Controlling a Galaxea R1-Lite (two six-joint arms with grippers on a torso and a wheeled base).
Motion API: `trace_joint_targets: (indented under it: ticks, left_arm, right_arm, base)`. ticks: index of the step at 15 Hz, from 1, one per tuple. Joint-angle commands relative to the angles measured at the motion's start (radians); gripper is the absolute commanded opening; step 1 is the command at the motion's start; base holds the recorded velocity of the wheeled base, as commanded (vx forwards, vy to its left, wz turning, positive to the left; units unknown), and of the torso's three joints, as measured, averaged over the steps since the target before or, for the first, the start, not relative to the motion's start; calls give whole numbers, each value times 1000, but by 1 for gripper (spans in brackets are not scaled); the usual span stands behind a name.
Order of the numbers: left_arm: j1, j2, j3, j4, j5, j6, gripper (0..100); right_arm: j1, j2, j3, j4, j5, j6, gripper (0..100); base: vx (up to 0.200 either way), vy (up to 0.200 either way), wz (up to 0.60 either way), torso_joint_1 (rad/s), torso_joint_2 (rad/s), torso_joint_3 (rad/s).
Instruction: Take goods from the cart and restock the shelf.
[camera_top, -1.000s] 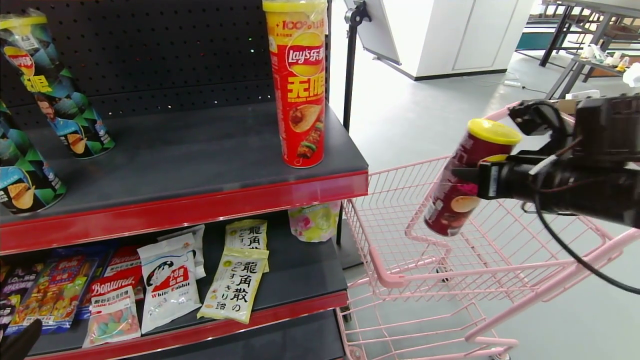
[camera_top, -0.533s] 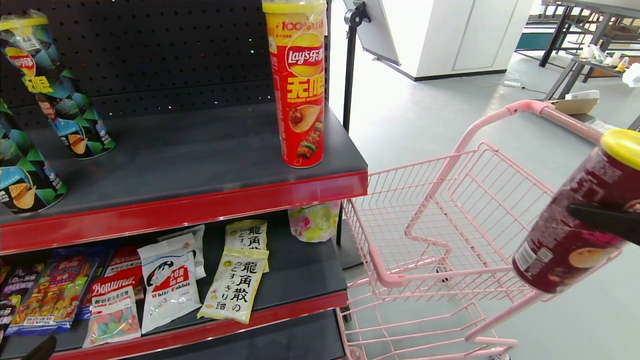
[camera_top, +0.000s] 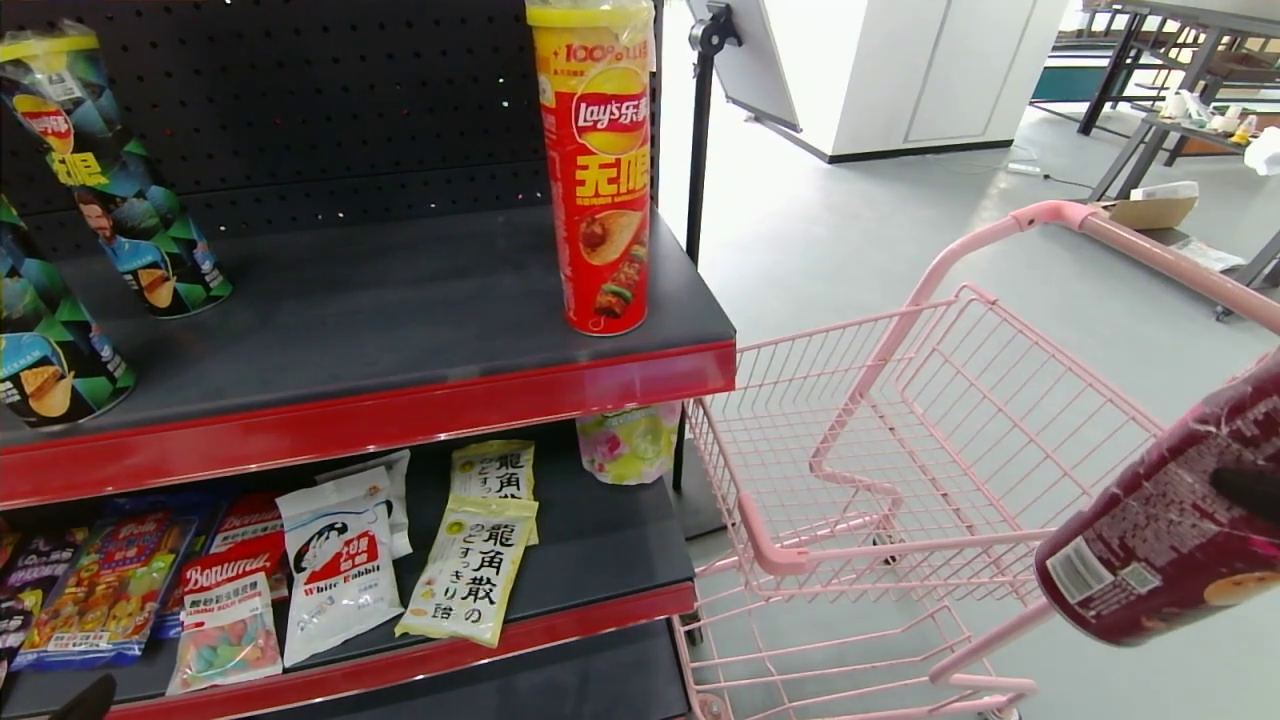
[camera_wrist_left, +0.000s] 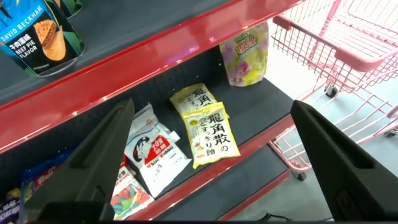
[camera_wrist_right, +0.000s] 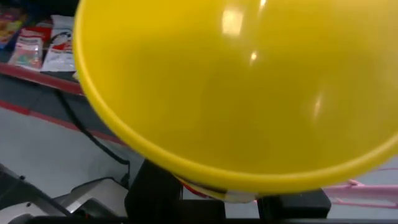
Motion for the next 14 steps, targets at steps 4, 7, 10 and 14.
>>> trace_joint_targets:
  ticks: [4, 7, 10, 14]
  left_arm:
    - [1, 69, -51, -3, 1, 3, 100]
    - [1, 123, -103, -3, 2, 3, 100]
    - [1, 155, -114, -3, 2, 38, 100]
    - [2, 148, -110, -1, 14, 70, 100]
  right_arm:
    - [215, 48, -1, -11, 42, -30, 0]
    - [208, 70, -7, -14, 42, -18, 0]
    - [208, 64, -1, -13, 44, -19, 0]
    - [205, 65, -1, -10, 39, -19, 0]
  base:
    - [0, 0, 0, 0, 0, 0]
    - [0, 0, 0, 0, 0, 0]
    - [0, 0, 0, 0, 0, 0]
    - [0, 0, 0, 0, 0, 0]
